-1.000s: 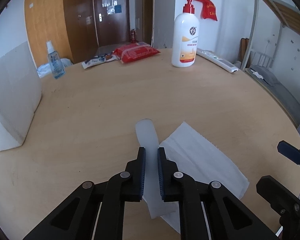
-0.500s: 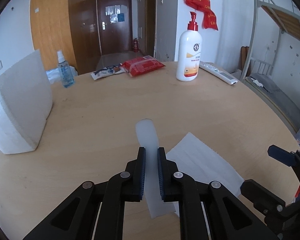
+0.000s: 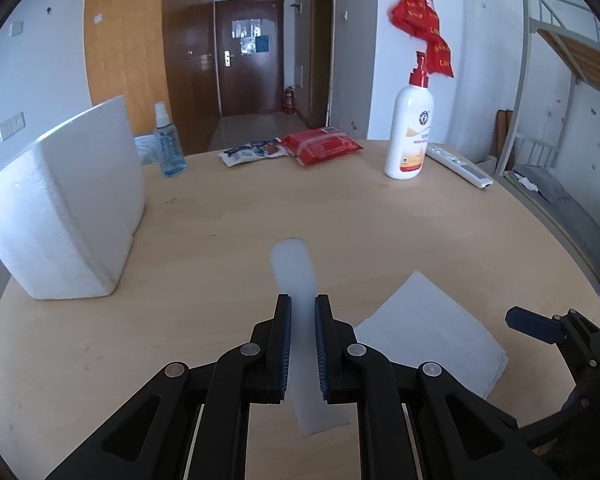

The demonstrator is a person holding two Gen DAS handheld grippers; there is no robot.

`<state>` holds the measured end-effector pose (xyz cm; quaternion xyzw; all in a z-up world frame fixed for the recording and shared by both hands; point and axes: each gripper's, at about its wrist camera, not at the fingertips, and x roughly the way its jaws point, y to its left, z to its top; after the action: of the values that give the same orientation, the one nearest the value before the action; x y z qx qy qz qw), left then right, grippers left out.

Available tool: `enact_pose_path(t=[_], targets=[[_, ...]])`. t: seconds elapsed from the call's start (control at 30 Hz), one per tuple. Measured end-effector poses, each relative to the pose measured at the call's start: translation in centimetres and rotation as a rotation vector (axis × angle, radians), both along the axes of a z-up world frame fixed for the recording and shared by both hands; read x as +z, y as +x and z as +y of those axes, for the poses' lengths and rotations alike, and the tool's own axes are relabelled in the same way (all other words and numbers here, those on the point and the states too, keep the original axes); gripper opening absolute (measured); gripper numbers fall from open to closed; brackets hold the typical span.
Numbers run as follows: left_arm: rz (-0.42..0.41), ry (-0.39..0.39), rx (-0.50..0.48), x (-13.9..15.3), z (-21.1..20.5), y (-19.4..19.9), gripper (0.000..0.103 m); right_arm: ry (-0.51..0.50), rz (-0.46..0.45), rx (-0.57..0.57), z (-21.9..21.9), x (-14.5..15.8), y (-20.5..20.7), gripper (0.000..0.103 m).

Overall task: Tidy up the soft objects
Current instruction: 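Hold roller in left tool while right tool closes on white cloth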

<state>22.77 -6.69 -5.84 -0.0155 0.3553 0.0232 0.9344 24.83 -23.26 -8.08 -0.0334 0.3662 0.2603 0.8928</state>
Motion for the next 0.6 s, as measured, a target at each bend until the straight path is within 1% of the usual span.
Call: enact_pose_path(t=[0.3, 0.43, 0.5, 0.53, 0.6], targets=[[-0.026, -0.005, 0.008, 0.3, 1.1, -0.8, 0.012, -0.054, 0.064, 0.009, 1.3, -0.8, 0.8, 0.103], [-0.036, -0.015, 0.008, 0.4, 1.4, -1.2, 0.013, -0.073, 0.074, 0.015, 1.6, -0.9, 0.9, 0.103], [-0.044, -0.020, 0.004, 0.4, 1.6, -1.3, 0.013, -0.080, 0.079, 0.017, 1.7, -1.0, 0.9, 0.098], [-0.049, -0.025, 0.001, 0.5, 1.7, -1.4, 0.013, -0.078, 0.083, 0.022, 1.8, -1.0, 0.9, 0.094], [-0.055, -0.032, -0.001, 0.6, 1.9, -1.7, 0.014, -0.096, 0.075, 0.020, 2.0, -1.0, 0.9, 0.092]])
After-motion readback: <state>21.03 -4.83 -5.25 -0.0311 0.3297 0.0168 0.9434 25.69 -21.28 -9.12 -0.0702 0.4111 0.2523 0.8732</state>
